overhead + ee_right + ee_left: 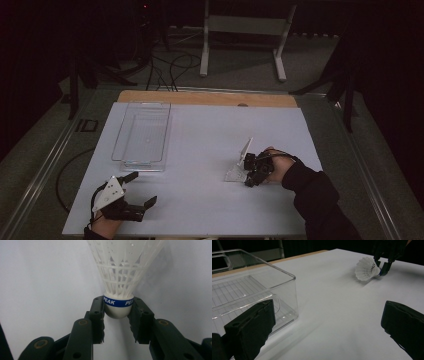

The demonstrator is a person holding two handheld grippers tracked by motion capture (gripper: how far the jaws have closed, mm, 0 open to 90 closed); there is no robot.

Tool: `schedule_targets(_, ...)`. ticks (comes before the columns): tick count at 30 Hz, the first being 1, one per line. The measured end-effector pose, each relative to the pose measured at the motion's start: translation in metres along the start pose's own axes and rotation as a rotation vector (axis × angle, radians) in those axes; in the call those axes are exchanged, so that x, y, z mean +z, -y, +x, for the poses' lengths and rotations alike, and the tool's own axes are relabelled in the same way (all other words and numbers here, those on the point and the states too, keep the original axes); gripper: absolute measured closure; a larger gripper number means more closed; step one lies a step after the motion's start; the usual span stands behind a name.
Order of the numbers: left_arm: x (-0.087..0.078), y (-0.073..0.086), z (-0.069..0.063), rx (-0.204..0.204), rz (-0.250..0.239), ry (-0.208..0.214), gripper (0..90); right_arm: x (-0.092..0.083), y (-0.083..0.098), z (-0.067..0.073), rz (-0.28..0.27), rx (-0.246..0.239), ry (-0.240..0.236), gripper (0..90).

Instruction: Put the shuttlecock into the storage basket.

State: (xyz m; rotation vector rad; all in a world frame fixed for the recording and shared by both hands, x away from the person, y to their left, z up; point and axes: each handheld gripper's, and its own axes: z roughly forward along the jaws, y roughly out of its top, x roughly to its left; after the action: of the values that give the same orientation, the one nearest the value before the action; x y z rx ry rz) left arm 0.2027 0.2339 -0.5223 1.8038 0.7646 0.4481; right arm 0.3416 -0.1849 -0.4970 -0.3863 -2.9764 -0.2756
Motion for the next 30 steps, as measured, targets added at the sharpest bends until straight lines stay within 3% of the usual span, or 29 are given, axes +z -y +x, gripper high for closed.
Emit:
schedule_targets(5,0.000,0.000,0.000,0.000,0.001,0.001,0.0,0.001,-0.001,0.008,0.031,-0.070,0.009,66.3)
schedule_targets(14,0.001,0.000,0.000,-0.001,0.005,0.001,0.0,-0.005,-0.004,0.025,-0.003,-0.242,0.031,66.3)
schedule_targets(21,0.001,0.000,0.000,-0.003,0.010,0.005,0.0,-0.009,-0.006,0.034,-0.029,-0.306,0.031,66.3)
schedule_targets(30,0.002,0.000,0.000,-0.003,0.014,0.007,0.0,-0.019,-0.005,0.038,-0.113,-0.317,-0.011,66.3)
